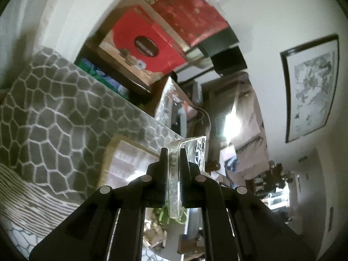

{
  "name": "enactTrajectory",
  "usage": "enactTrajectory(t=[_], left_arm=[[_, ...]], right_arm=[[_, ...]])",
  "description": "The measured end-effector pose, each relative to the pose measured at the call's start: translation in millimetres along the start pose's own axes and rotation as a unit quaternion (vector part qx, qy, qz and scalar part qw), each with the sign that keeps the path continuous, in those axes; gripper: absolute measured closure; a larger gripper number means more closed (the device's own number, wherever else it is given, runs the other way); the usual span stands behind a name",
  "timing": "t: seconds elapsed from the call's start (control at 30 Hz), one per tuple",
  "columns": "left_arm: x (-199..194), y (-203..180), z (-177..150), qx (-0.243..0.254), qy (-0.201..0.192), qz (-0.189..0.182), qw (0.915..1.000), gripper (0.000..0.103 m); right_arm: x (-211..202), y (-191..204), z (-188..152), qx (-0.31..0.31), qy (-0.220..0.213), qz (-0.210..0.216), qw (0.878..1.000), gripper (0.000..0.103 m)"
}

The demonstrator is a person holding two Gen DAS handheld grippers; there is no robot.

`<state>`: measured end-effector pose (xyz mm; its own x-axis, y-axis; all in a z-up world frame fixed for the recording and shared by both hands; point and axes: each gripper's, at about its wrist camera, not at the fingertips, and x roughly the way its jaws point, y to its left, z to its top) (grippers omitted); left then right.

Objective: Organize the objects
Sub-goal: 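Grasp the clear shark-sticker phone case with the left tool and lift, then carry the phone case over the box and lower it onto the mask packet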

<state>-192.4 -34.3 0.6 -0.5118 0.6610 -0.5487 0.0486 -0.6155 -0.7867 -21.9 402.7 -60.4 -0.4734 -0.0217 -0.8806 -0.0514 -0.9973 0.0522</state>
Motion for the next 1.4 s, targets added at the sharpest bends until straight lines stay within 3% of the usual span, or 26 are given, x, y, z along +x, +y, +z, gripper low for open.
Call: enactTrajectory(t=[0.5, 1.1, 1.4], left_arm=[[73, -50, -71, 0.013, 0.076, -0.022, 0.9968, 0.095], [107, -60, -136, 0.003, 0.061, 0.031, 0.9976, 0.095], [109, -62, -148, 0.042, 0.076, 0.057, 0.9946, 0.093]], right_arm=[[0, 0, 1, 0.001, 0.002, 0.0, 1.0, 0.09], [0, 0, 1, 0.001, 0.002, 0.0, 1.0, 0.09], [0, 0, 2, 0.001, 0.002, 0.0, 1.0, 0.09]])
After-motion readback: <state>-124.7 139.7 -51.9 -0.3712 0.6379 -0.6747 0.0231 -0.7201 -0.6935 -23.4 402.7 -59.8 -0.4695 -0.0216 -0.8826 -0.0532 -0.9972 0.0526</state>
